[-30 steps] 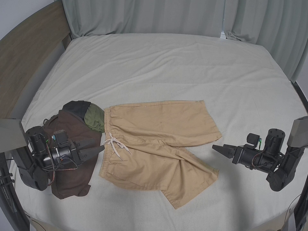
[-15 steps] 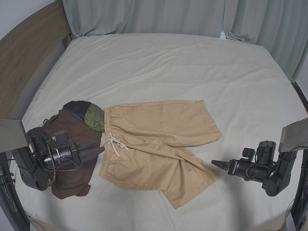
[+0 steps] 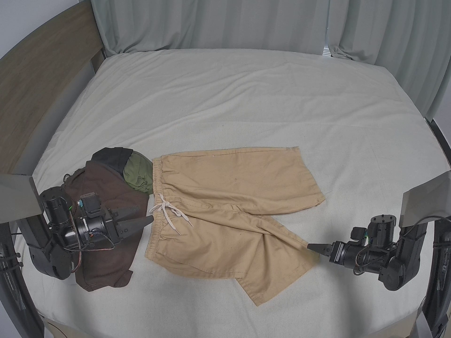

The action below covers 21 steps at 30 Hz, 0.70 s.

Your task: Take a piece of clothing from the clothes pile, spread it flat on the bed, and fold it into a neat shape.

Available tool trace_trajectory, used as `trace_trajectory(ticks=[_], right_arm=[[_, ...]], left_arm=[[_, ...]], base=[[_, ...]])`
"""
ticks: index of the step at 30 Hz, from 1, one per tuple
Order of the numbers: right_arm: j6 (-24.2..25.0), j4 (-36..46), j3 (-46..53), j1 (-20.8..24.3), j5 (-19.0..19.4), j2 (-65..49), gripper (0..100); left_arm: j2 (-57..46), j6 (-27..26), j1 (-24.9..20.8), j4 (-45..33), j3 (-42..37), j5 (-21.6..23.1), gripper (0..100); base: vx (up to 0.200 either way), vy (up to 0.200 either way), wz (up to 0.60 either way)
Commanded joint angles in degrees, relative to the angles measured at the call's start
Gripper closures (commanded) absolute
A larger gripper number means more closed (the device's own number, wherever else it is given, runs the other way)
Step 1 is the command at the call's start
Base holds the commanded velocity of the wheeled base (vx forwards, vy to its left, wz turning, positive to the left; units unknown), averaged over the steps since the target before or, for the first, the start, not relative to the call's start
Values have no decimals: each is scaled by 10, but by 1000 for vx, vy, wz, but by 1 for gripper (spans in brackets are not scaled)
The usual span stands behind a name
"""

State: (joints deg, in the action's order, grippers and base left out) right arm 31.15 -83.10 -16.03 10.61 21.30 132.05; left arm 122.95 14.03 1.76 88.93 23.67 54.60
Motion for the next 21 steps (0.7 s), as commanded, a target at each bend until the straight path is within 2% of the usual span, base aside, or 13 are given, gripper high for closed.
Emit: trace_trajectory(ticks=[1,8,12,13,21], right_arm=[[8,0,-3,2,0,19,0],[69,1,-15,21,-32,21,0],[71,1,-15,28,-32,25,0],[72,0,-15,28,-33,26,100],[72,0,-24,28,-34,39,100]], left_arm=[[1,0,0,0,-1,0,0],[2,0,-1,0,-1,0,0],[2,0,0,0,-1,1,0],[2,0,0,0,-1,1,0],[1,0,0,0,-2,6,0]], base=[[0,0,0],[0,0,0],[0,0,0],[0,0,0],[0,0,0]])
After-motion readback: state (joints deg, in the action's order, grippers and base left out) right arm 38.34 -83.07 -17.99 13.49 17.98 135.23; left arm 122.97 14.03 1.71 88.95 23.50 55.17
